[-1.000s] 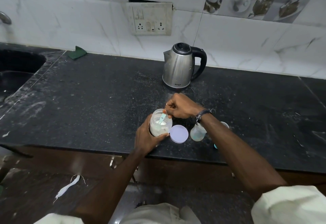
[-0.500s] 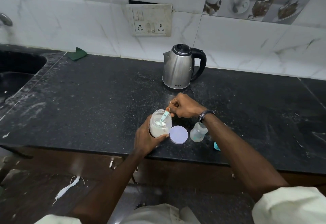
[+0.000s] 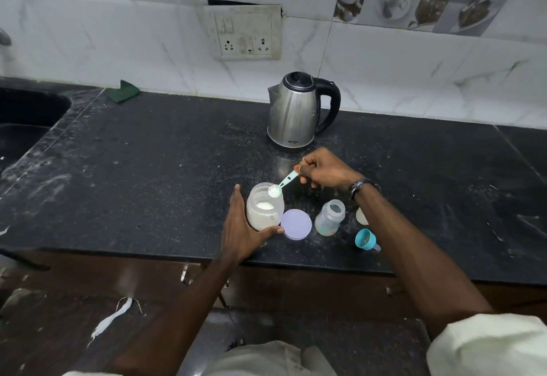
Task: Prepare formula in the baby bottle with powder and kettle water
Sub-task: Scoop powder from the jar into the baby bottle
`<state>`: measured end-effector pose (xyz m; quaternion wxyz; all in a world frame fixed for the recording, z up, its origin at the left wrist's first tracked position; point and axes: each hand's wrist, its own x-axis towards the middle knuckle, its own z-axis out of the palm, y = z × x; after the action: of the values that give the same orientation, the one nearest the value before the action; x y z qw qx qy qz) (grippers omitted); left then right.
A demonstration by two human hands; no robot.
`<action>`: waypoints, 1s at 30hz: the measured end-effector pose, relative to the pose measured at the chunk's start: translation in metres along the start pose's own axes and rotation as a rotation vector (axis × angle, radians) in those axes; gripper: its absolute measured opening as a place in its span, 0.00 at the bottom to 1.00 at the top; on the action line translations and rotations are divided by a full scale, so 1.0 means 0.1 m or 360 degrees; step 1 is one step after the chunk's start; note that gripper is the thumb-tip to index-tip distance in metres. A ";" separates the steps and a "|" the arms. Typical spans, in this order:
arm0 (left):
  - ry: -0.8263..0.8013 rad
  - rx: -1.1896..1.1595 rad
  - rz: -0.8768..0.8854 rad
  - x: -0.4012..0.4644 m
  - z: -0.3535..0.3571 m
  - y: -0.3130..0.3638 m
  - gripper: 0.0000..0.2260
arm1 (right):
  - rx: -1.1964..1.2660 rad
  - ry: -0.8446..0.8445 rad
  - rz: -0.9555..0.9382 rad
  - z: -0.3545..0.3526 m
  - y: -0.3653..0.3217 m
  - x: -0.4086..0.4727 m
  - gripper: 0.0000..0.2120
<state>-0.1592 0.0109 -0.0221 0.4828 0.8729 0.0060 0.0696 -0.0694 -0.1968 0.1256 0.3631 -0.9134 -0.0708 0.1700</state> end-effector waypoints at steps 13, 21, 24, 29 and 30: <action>0.0171 -0.0011 0.0937 0.06 0.34 0.81 0.57 | 0.0291 0.0253 0.0095 -0.52 0.45 -0.40 0.14; -0.0272 -0.0245 0.0547 0.02 0.74 1.00 0.59 | 0.0311 0.0384 0.0256 -0.65 0.85 -0.73 0.15; -0.0445 -0.0246 0.0281 0.05 0.84 1.01 0.59 | 0.0282 0.0400 0.0290 -0.65 0.93 -0.81 0.16; -0.0601 -0.0245 0.0175 0.10 0.97 0.92 0.53 | 0.0217 0.0405 0.0313 -0.60 0.94 -0.86 0.17; -0.0604 -0.0248 0.0168 0.11 0.99 0.90 0.52 | 0.0209 0.0403 0.0309 -0.58 0.93 -0.85 0.17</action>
<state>-0.1411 -0.1195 0.0034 0.5369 0.8296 -0.1361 -0.0706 -0.1274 -0.3233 0.1235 0.4099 -0.9043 0.0753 0.0920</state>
